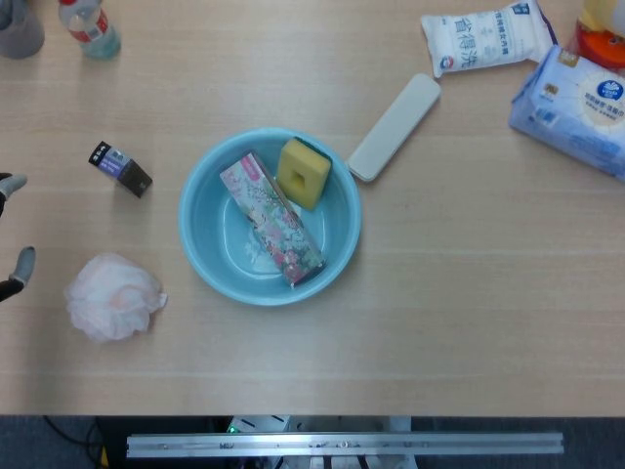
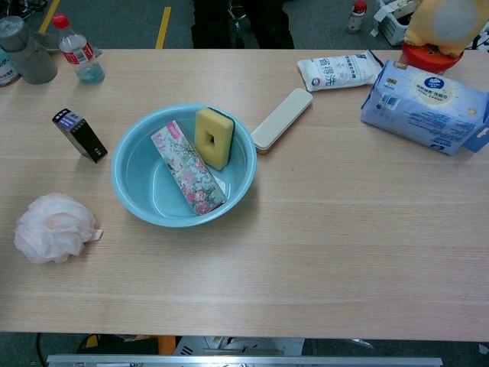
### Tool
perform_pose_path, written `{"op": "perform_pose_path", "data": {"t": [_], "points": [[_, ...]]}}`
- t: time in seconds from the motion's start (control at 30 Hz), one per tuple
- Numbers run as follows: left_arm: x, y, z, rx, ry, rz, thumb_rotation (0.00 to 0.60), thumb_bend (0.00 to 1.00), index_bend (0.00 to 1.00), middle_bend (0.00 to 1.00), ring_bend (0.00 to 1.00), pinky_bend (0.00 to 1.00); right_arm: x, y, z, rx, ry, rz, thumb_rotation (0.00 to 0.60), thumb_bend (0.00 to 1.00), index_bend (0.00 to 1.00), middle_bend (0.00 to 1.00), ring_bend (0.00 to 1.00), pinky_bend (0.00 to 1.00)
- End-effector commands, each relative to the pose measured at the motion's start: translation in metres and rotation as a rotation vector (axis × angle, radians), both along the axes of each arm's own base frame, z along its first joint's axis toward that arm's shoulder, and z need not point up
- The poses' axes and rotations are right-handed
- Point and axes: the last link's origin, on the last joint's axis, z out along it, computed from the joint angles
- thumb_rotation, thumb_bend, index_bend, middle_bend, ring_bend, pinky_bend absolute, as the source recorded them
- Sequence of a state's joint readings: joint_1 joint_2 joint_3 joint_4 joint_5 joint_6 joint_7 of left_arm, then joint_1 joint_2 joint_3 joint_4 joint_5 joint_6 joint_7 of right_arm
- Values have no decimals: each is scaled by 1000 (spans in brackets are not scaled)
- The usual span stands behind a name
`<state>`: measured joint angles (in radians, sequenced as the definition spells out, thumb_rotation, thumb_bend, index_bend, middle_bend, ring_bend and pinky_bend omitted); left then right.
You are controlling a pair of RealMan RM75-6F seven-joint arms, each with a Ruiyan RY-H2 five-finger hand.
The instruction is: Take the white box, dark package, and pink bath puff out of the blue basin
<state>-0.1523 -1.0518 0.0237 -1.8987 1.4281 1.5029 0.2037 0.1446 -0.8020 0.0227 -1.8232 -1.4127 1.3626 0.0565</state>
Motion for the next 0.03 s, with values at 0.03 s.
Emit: {"op": "perform_pose_path", "data": {"t": [0.03], "points": [[0, 1, 1, 3, 2, -4, 600, 344, 189, 201, 123, 285, 2, 1, -1, 6, 2, 3, 600, 214, 0, 237, 72, 214]]}}
